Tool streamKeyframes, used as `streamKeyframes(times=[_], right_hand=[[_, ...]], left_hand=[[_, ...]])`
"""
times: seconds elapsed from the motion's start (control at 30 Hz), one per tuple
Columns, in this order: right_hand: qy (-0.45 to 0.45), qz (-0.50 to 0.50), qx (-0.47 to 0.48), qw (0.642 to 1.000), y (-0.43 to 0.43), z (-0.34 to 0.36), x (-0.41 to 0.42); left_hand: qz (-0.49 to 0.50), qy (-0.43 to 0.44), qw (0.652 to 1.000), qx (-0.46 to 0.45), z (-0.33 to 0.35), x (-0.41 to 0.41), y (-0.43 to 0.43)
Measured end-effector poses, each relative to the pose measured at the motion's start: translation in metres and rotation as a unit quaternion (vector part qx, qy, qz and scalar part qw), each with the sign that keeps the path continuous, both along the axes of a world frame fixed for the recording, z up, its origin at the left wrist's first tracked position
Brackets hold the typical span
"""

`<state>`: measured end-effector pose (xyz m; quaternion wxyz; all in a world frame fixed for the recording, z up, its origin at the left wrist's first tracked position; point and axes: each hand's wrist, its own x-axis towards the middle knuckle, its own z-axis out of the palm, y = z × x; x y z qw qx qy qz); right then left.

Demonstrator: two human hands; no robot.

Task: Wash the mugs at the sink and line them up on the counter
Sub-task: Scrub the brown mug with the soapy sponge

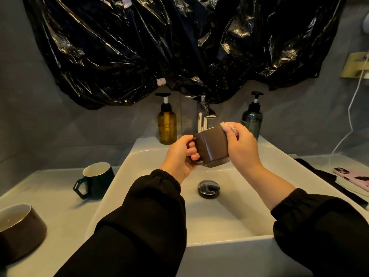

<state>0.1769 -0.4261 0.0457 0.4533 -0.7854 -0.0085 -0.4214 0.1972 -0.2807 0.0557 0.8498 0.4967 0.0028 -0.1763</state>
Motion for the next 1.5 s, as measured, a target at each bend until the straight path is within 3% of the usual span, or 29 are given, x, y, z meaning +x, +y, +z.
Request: streamKeyframes(times=[0.1,0.2,0.27,0.33,0.4,0.53,0.63,0.7,0.8,0.93,1.1,1.27,1.5], right_hand=[[-0.086,0.02,-0.168,0.982,0.012,-0.004,-0.011],[-0.099,0.028,-0.302,0.948,0.015,-0.006,-0.009],[-0.069,0.035,-0.234,0.969,0.012,-0.002,-0.007],[0.021,0.035,-0.091,0.995,0.0,0.007,-0.006],[0.114,0.051,-0.009,0.992,-0.015,0.013,-0.007],[0.167,0.13,-0.075,0.974,-0.016,0.017,-0.023],[0.281,0.162,-0.214,0.922,-0.005,0.014,-0.029],[0.326,0.158,-0.227,0.904,-0.005,0.013,-0.028],[0.343,0.152,-0.182,0.909,-0.009,0.014,-0.028],[0.375,0.174,-0.111,0.904,-0.025,0.015,-0.027],[0.321,0.271,0.034,0.907,-0.046,0.016,-0.027],[0.299,0.429,0.154,0.838,-0.052,0.015,-0.025],[0.299,0.547,0.237,0.745,-0.052,0.013,-0.024]], left_hand=[[-0.008,-0.025,0.999,0.024,0.0,-0.001,-0.001],[-0.018,-0.064,0.996,0.063,-0.001,-0.001,0.0],[-0.016,-0.088,0.991,0.096,0.001,-0.001,0.001],[-0.014,-0.111,0.984,0.14,0.001,-0.001,0.001],[-0.012,-0.128,0.976,0.176,0.002,-0.003,-0.001],[-0.001,-0.148,0.959,0.24,0.006,-0.007,-0.007],[0.021,-0.175,0.932,0.317,0.001,-0.006,-0.01],[0.014,-0.184,0.925,0.331,-0.003,-0.007,-0.011],[-0.021,-0.21,0.919,0.332,-0.005,-0.009,-0.011],[-0.061,-0.324,0.868,0.371,-0.003,-0.004,-0.001],[-0.208,-0.292,0.87,0.339,-0.005,0.006,0.021],[-0.278,-0.277,0.874,0.288,-0.007,0.002,0.024],[-0.314,-0.272,0.895,0.161,-0.006,-0.004,0.02]])
